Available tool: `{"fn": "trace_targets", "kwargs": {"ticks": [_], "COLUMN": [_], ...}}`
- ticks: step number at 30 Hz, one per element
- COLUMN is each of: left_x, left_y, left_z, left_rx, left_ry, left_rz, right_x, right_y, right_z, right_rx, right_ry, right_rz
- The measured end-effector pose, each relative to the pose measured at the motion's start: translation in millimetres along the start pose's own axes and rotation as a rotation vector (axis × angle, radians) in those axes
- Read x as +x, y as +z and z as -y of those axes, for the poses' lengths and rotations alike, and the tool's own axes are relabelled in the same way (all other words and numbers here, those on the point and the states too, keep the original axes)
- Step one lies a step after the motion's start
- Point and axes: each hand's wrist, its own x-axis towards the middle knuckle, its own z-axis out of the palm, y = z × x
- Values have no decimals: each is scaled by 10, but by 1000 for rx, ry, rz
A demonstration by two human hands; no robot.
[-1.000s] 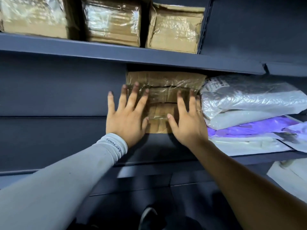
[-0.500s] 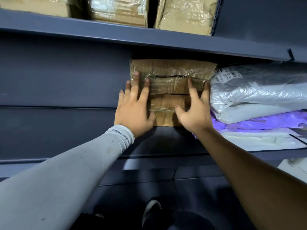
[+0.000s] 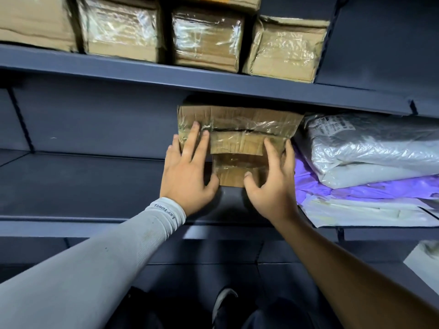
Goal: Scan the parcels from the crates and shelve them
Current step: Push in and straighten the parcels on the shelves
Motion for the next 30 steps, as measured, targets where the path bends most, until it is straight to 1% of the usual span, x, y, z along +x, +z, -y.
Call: {"fn": "trace_targets", "kwargs": {"ticks": [5, 10, 13, 16, 19, 23, 25, 28, 30], "left_x": [-176, -309, -410, -495, -529, -503, -491, -508, -527], "left_y": [-120, -162, -205, -245, -285, -267, -223, -152, -113], "left_z": [93, 113, 180, 223, 238, 281, 313, 344, 330], "left_rx": [-138, -166, -172, -181, -235, -298, -318, -308, -262], "left_ry": [-21, -8, 9, -3, -87, -130, -124, -68, -27], "left_rz": [-48, -42, -65, -101, -137, -135, -99, -57, -50], "right_x": [-136, -277, -277, -189, -64, 39, 36, -14, -58], "right_y": [-15, 17, -8, -85, -156, -190, -165, -114, -94], "right_z": [136, 267, 314, 403, 466, 453, 425, 365, 336], "right_rx": [73, 175, 184, 157, 89, -31, -75, -64, -63], "right_ry": [-55, 28, 76, 105, 102, 64, 35, -22, -23], "right_rz": [-57, -61, -102, -110, -65, -4, 14, -39, -60]}}
